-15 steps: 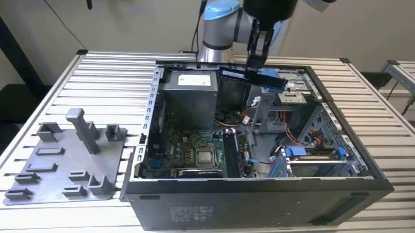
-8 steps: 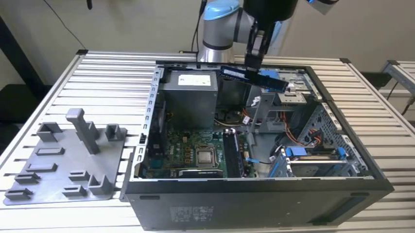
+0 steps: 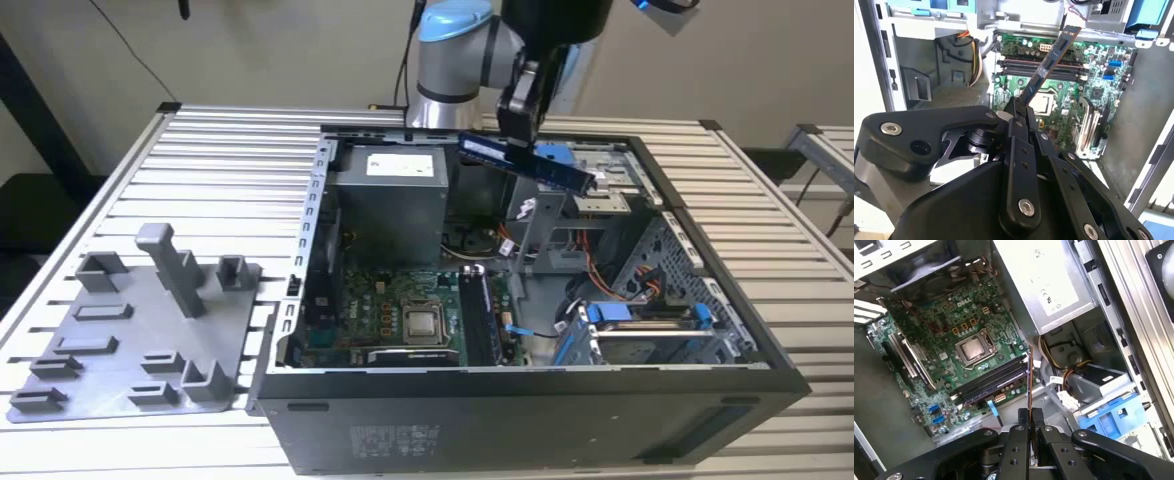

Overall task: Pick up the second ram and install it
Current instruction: 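Insert the second ram into the second slot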

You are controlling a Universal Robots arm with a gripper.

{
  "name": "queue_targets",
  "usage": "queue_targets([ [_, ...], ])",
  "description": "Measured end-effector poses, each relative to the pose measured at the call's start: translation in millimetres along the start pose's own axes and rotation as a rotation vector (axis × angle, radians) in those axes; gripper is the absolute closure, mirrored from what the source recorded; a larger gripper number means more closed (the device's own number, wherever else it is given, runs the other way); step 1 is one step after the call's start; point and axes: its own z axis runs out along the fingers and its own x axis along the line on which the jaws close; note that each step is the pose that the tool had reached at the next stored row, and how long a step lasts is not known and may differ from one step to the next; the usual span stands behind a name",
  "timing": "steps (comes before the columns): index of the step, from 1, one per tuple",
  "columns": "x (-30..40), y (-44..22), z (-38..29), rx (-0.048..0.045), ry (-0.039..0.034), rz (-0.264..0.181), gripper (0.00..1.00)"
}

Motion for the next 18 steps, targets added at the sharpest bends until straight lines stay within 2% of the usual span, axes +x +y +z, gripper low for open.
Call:
queue_targets([
  [10, 0.0, 0.0, 0.0, 0.012, -0.0003, 0.154, 0.86],
  [18, 0.0, 0.0, 0.1, 0.0201, -0.0005, 0.258, 0.86],
])
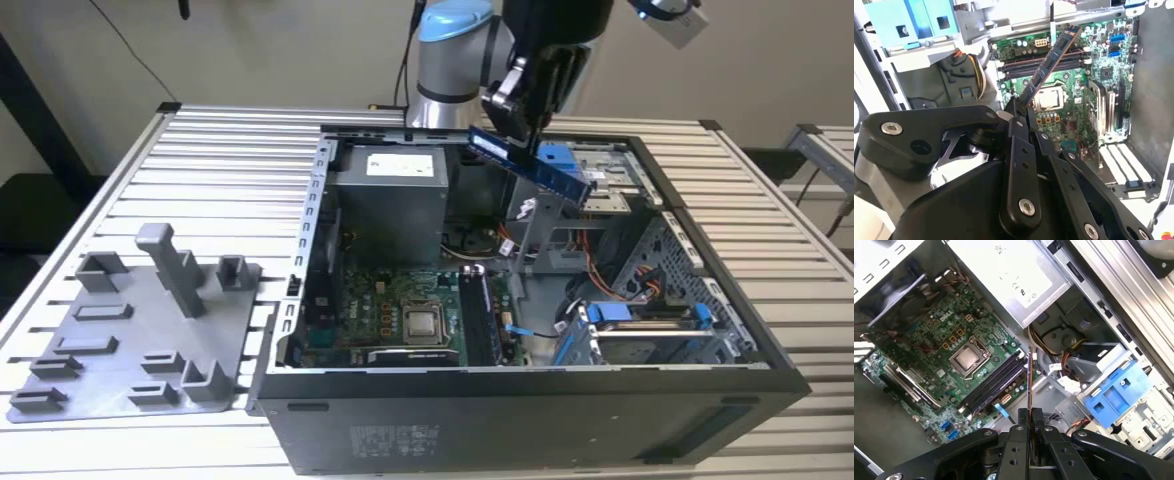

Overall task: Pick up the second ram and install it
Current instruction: 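Insert the second ram into the second slot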

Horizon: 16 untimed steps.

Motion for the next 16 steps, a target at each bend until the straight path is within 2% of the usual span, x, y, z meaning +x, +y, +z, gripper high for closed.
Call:
queue_targets([
  [6, 0.0, 0.0, 0.1, 0.0059, -0.0002, 0.075, 0.86],
  [16, 0.0, 0.0, 0.3, 0.0182, -0.0005, 0.235, 0.86],
])
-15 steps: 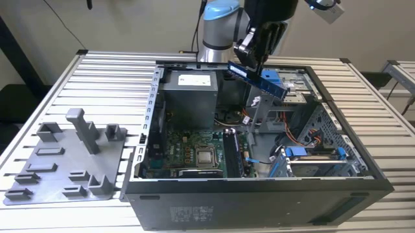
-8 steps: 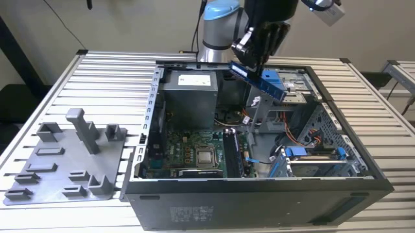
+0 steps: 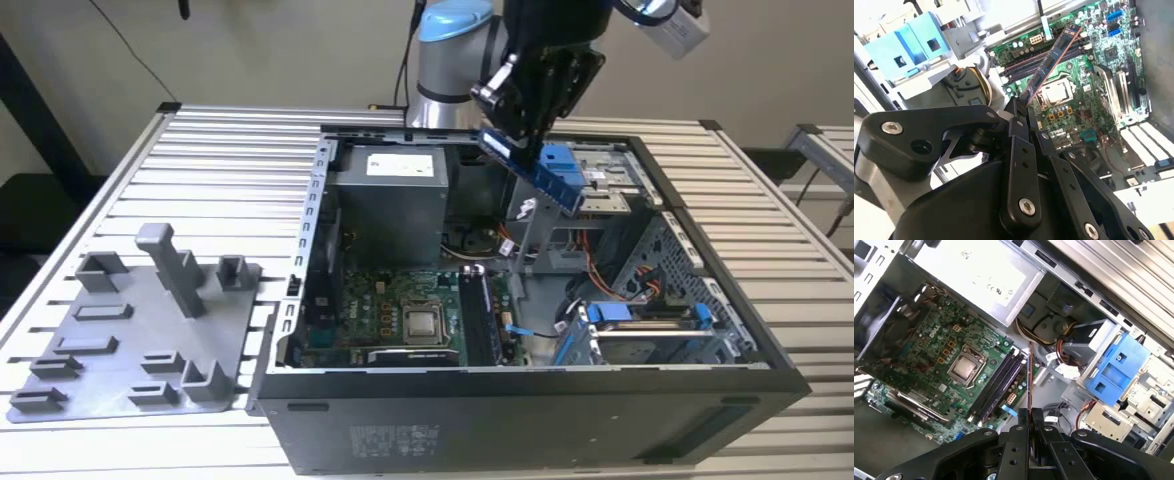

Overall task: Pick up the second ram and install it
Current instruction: 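Insert the second ram into the second slot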

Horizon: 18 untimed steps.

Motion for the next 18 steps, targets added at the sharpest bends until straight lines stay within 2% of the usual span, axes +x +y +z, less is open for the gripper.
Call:
queue_targets([
  [18, 0.0, 0.0, 0.2, 0.0229, 0.0001, 0.28, 0.86],
])
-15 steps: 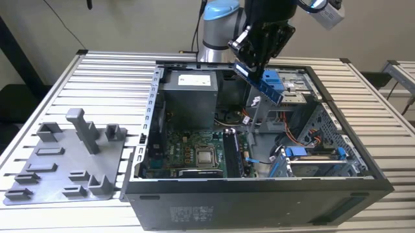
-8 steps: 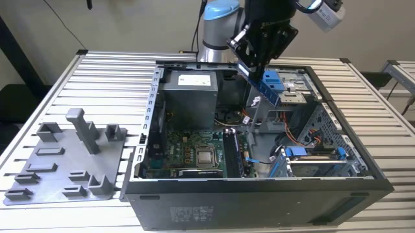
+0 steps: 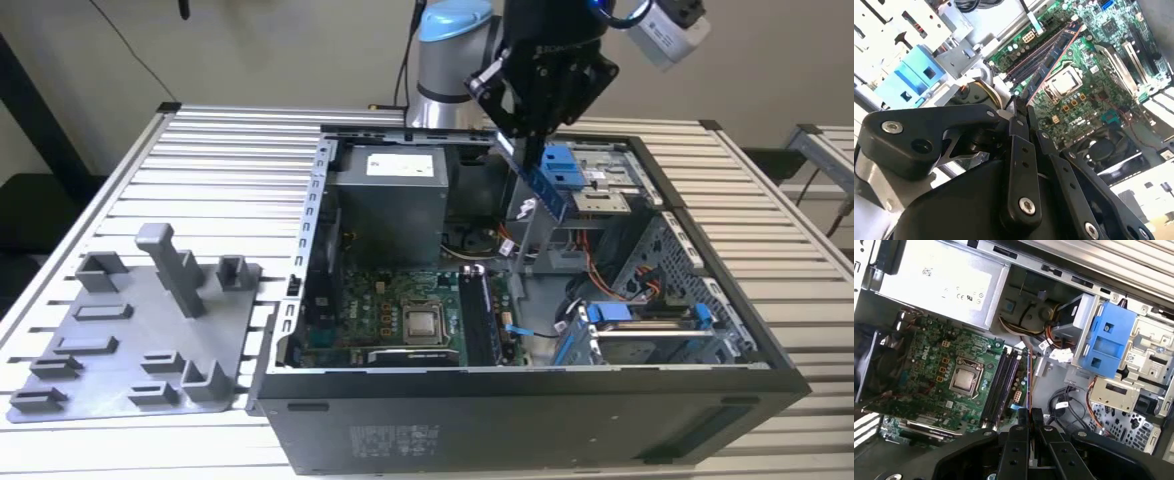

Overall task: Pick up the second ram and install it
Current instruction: 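Insert the second ram into the second slot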

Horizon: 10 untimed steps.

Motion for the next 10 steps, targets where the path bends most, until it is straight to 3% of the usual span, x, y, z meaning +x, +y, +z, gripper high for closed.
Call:
queue_targets([
  [10, 0.0, 0.0, 0.1, 0.0123, 0.0002, 0.148, 0.86],
])
